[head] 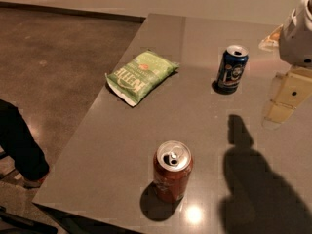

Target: Move pepsi can near coke can

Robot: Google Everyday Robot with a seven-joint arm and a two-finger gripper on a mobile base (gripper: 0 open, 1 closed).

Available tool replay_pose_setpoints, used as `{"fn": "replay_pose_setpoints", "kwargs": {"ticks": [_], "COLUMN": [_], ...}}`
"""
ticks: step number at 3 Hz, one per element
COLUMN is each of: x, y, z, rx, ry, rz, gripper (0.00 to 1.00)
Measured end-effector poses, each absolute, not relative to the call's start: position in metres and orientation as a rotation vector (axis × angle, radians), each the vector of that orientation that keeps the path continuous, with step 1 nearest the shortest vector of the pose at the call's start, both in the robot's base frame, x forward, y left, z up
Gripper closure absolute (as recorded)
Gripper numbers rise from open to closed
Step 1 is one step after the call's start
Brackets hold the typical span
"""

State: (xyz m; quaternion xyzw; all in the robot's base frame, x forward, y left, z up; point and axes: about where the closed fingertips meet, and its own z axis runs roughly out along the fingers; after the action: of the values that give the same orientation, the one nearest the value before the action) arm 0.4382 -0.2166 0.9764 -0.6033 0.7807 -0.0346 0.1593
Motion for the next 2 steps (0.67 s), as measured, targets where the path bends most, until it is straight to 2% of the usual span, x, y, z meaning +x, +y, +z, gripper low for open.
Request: {"fn": "replay_pose_setpoints", "kwargs": {"ticks": [2], "x": [0.4488], "y": [-0.2196], "z": [0.978], "rx": [-1.668], "ry": [2.223], "rz": [-0.084], "gripper": [0.0]}}
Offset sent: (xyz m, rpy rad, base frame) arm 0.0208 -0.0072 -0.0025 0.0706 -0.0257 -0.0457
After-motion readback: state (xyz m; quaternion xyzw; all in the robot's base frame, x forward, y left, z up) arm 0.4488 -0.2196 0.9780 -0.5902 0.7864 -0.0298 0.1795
